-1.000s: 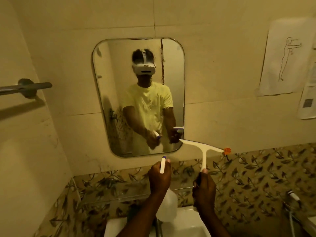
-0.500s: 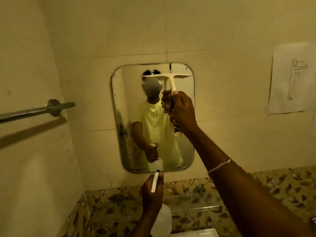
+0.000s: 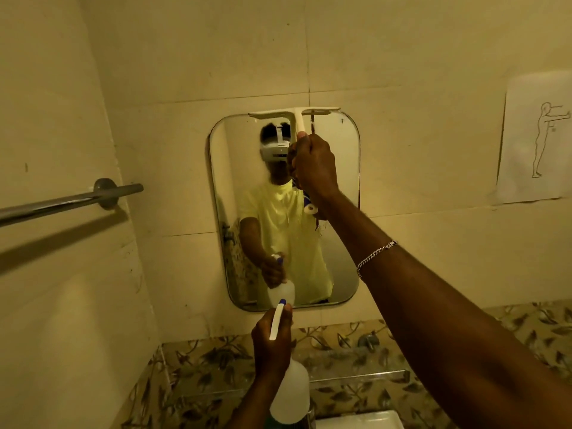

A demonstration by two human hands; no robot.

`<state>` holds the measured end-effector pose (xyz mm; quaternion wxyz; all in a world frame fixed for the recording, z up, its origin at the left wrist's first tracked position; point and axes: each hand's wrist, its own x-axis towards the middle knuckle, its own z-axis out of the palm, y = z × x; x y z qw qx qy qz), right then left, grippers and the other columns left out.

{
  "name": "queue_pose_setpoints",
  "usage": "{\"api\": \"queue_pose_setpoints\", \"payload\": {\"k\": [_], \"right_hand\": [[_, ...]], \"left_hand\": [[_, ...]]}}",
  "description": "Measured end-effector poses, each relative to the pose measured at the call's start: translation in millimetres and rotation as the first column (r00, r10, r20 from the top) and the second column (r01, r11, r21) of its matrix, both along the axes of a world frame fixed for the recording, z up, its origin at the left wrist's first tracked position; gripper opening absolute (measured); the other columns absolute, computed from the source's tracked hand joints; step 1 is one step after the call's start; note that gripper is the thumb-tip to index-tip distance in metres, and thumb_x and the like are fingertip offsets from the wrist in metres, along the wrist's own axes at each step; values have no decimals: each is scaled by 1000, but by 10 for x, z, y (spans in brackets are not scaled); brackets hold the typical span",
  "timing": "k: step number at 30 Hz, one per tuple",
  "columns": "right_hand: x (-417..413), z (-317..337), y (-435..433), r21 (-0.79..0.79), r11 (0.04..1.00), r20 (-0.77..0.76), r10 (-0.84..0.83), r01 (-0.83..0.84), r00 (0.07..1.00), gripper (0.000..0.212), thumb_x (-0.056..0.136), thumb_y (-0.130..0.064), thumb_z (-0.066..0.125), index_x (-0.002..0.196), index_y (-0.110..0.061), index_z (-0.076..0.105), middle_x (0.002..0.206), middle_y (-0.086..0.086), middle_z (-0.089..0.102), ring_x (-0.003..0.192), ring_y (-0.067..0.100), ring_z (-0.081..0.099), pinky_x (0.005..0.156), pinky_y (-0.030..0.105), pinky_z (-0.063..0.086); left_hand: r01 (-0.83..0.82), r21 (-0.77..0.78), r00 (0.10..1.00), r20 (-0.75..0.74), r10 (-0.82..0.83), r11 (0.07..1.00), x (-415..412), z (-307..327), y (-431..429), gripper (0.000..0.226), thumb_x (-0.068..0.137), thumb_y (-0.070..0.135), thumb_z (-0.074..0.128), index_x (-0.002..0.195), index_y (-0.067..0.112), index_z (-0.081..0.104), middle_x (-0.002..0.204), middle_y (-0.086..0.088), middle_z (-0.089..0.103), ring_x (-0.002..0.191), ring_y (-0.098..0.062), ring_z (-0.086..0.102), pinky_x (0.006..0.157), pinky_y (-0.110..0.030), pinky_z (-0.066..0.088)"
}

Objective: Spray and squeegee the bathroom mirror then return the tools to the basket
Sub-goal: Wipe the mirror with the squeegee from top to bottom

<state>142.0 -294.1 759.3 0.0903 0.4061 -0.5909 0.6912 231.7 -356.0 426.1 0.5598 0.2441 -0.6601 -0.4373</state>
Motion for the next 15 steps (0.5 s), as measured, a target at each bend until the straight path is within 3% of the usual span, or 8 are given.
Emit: {"api": "queue_pose_setpoints", "payload": {"k": [2,4,6,8,11,13,15], "right_hand": [[-19,-94,4,-10,999,-32,-32,31,999,46,114,-32,33,121,3,63,100,22,71,70,23,66,61,37,58],[-17,-260,6,-4,1000,-38,-31,31,999,46,114,-32,34,123,1,63,102,21,73,74,25,69,67,40,59],[-7,-568,2,12,999,-28,-35,36,999,45,114,-34,34,126,-2,63,102,17,74,83,31,71,73,46,60],[28,-990,0,25,999,-8,-38,38,999,41,113,-36,35,122,-7,63,94,15,72,74,25,67,68,45,60],[93,-1725,2,28,1000,73,-11,9,997,31,112,-36,39,100,-18,62,76,7,63,63,15,59,57,35,53],[143,-2204,-2,49,999,118,-6,1,993,37,112,-35,40,93,-14,63,68,0,57,60,9,54,54,21,45],[205,-2652,6,72,997,174,-3,-10,985,38,111,-36,42,85,-16,63,63,-2,54,55,6,50,51,16,41]], "left_hand": [[11,11,1000,-19,-11,1000,-12,4,-3,43,88,50,59,82,12,76,69,0,74,69,-8,71,57,-12,52],[11,12,999,-34,-11,1000,-19,21,-4,46,88,50,58,86,8,77,71,0,75,72,-6,72,58,-10,52],[9,4,1000,-26,-9,1000,-18,43,-1,44,88,50,57,86,11,77,72,1,75,73,-4,72,59,-10,52],[4,-4,1000,-26,-4,1000,-3,87,15,36,88,52,55,83,21,74,71,5,75,73,-1,72,59,-9,52],[9,6,998,-63,-9,1000,18,119,19,33,88,49,57,85,21,74,72,7,75,75,-1,73,62,-9,53],[-8,-11,997,-71,7,1000,34,102,-19,34,93,40,60,92,11,76,77,4,77,78,-4,74,64,-10,55],[-23,-47,997,-70,19,999,62,98,-43,33,96,34,60,95,6,76,78,2,77,79,-5,74,67,-9,55]]}}
